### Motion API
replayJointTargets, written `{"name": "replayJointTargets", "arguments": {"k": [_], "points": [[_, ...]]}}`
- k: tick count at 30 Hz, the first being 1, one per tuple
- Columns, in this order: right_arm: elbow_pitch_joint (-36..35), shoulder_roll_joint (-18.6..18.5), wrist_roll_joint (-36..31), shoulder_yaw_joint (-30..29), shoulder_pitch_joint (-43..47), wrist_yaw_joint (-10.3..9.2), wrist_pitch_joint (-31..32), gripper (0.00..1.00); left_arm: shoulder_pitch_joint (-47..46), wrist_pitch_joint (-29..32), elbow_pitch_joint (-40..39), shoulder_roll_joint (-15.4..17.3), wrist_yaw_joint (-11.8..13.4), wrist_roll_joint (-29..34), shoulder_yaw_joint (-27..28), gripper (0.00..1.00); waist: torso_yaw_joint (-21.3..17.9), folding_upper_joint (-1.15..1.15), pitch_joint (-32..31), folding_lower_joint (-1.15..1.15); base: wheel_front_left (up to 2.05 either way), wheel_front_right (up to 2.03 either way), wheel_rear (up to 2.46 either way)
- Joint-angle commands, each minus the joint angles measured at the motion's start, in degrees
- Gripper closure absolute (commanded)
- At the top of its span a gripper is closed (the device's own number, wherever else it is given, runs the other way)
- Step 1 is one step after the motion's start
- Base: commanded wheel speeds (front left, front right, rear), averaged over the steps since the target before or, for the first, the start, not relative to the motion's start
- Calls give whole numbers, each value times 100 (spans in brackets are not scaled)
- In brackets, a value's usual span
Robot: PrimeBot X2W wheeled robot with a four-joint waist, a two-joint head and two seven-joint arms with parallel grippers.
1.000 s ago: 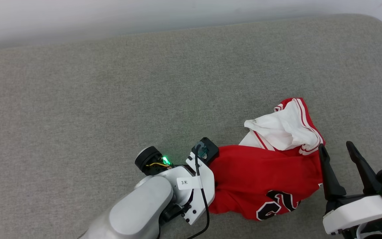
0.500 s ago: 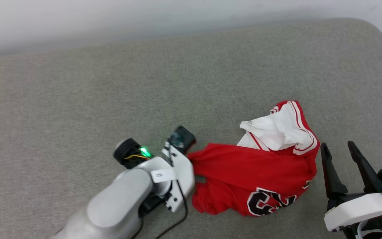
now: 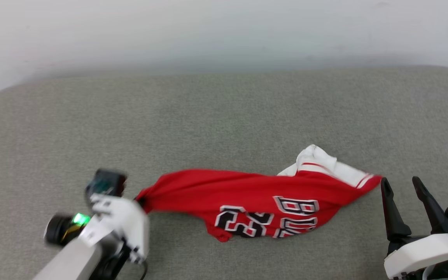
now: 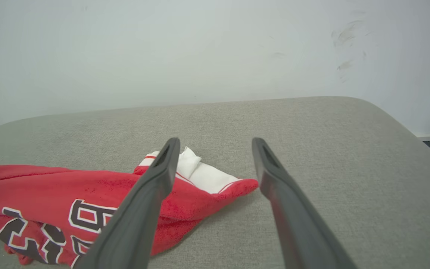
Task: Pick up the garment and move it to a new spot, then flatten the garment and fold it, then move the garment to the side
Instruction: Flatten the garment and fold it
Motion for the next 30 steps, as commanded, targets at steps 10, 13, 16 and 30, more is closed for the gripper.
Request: {"name": "replayJointTargets", "arguments": {"k": [10,13,16,30], "points": [[-30,6,-84,37,233,-4,70,0,2119,-301,-310,198,692,-956,603,100,343,0,-383,0,0,0,0],[-68,6,-90,50,263,-4,104,0,2355,-395,-305,30,599,-1105,576,78,412,0,-456,0,0,0,0],[-134,6,-125,72,302,-4,157,0,2263,-515,-308,-20,490,-979,472,0,473,0,-505,0,0,0,0],[-381,6,-151,37,371,-4,334,0,1157,-2208,-988,-321,300,150,411,0,361,0,-575,0,0,0,0]]}}
